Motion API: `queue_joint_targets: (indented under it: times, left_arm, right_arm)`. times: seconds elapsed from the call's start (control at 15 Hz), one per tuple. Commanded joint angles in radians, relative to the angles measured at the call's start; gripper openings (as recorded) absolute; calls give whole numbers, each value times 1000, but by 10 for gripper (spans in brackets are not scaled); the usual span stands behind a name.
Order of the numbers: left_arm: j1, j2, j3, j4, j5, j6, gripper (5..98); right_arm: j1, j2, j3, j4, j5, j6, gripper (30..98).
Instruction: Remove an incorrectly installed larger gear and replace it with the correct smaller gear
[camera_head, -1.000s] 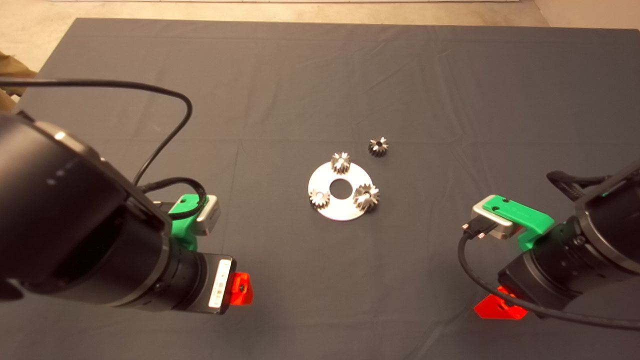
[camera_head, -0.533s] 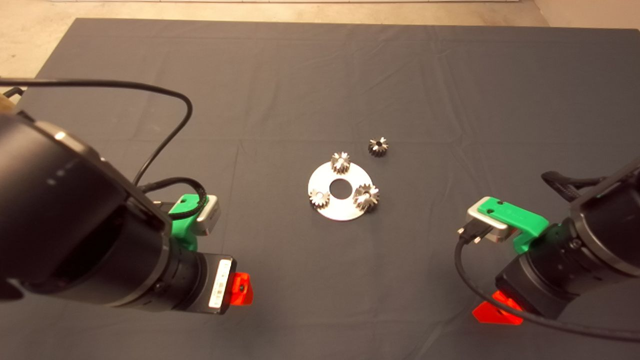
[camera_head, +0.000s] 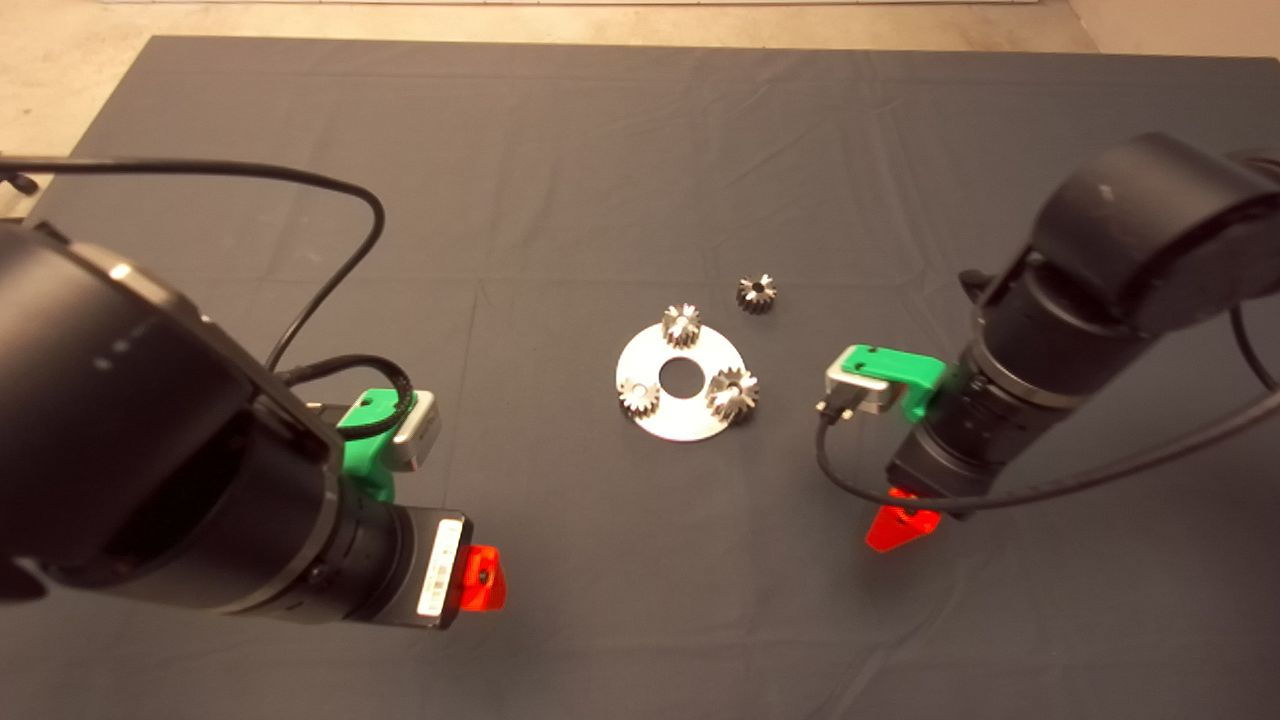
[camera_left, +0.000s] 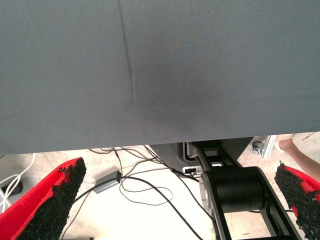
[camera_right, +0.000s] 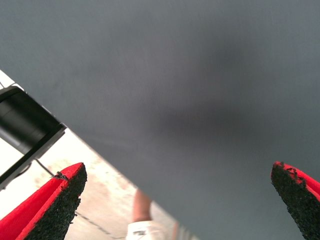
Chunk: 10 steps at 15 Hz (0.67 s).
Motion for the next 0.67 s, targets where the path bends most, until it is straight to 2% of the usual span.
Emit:
queue_joint_targets:
  times: [0.0, 0.33, 0.6]
  left_arm:
    - [-19, -1, 16, -18, 132, 0, 982]
    - [-19, -6, 16, -19, 132, 0, 982]
    - [-19, -6, 16, -24, 132, 0, 982]
  right_arm:
    - [-1, 109, -82, -162, 0, -109, 977]
    - [-1, 112, -62, -300, 0, -155, 977]
    - [-16, 101, -47, -397, 2, -154, 977]
